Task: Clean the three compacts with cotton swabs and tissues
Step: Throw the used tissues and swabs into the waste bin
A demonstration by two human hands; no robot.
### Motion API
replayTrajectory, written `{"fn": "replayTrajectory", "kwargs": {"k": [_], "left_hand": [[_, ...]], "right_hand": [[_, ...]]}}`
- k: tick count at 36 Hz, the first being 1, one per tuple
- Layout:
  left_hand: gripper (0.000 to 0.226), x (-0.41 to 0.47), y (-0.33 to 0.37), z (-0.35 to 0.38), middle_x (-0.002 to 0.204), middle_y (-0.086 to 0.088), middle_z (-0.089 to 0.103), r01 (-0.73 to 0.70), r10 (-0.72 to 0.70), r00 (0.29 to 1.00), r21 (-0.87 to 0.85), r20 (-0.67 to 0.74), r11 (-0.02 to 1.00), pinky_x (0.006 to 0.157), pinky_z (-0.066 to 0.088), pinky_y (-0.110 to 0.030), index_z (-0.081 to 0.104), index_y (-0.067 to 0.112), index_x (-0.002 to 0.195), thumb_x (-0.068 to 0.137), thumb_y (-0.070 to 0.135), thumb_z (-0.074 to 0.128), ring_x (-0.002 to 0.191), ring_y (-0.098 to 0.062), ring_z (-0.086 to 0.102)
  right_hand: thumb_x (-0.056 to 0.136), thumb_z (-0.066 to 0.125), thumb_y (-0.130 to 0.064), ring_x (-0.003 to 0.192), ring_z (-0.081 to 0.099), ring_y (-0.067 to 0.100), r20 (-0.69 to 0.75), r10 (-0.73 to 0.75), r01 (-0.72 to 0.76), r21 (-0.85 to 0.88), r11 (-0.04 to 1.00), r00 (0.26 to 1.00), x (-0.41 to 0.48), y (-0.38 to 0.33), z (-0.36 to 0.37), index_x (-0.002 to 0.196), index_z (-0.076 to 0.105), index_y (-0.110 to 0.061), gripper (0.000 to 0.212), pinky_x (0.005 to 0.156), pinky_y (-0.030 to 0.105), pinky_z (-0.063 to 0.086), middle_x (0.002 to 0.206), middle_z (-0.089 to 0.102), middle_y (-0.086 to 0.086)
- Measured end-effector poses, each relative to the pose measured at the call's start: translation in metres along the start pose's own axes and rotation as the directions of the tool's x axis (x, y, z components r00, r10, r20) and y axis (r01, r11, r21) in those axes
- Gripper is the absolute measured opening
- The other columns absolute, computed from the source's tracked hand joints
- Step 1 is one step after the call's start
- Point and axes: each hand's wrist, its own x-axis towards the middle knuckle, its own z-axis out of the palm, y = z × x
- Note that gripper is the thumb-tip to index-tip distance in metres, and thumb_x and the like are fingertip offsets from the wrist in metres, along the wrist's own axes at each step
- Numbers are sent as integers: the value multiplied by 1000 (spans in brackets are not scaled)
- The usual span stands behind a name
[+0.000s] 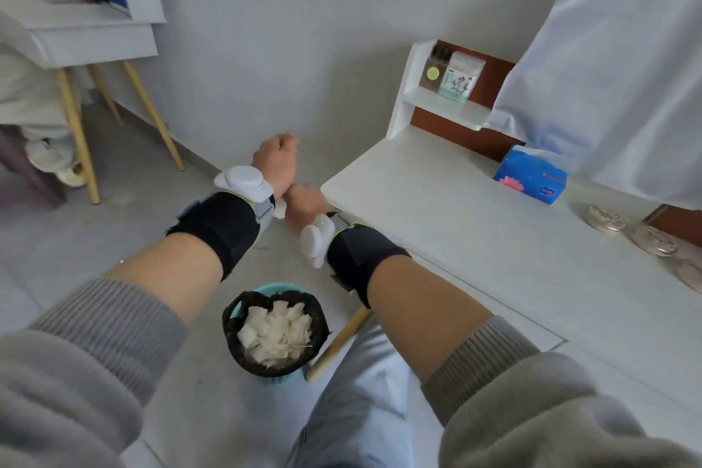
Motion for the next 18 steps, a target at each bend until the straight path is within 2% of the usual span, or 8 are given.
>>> {"fn": "replayTrajectory", "kwargs": {"k": [2,5,7,10,14,18], "left_hand": [[40,-2,4,2,117,-11,65,-5,5,1000,-8,-6,1000,97,38,-35,64,12,115,99,31,32,113,-29,54],[39,-14,19,16,118,-12,64,-33,33,999,-4,14,999,96,39,-34,64,12,115,100,30,33,113,-30,54],[39,-19,29,27,120,-12,63,-47,47,998,17,31,999,95,39,-35,63,10,115,99,28,32,114,-31,53],[40,-32,47,57,123,-15,61,-95,90,993,56,82,994,94,39,-37,62,7,116,100,26,31,114,-35,52],[39,-64,75,108,120,-15,61,-183,164,962,71,217,981,89,37,-35,62,6,116,100,28,32,112,-36,51],[36,-88,91,146,116,-14,62,-238,206,934,78,294,968,82,35,-32,61,7,112,99,28,34,109,-35,51]], "right_hand": [[90,38,0,109,56,34,-41,-34,38,116,993,999,-10,20,-10,125,56,-12,41,84,36,42,118,62,17],[87,37,0,103,58,35,-218,-6,70,284,956,976,-18,45,-25,131,54,-22,53,84,35,45,113,65,16],[87,35,0,105,57,35,-279,37,72,369,927,960,-24,57,-35,136,50,-24,56,89,37,46,116,64,18],[87,34,2,113,55,33,-358,171,-2,427,904,918,-44,94,-55,136,51,-18,55,95,35,44,122,62,15],[89,32,3,121,52,29,-450,339,-101,473,875,826,-77,159,-76,138,49,-15,55,98,25,38,131,58,12],[90,34,2,117,54,31,-506,500,-206,528,824,703,-117,216,-94,139,47,-18,55,96,26,37,127,60,13]]}}
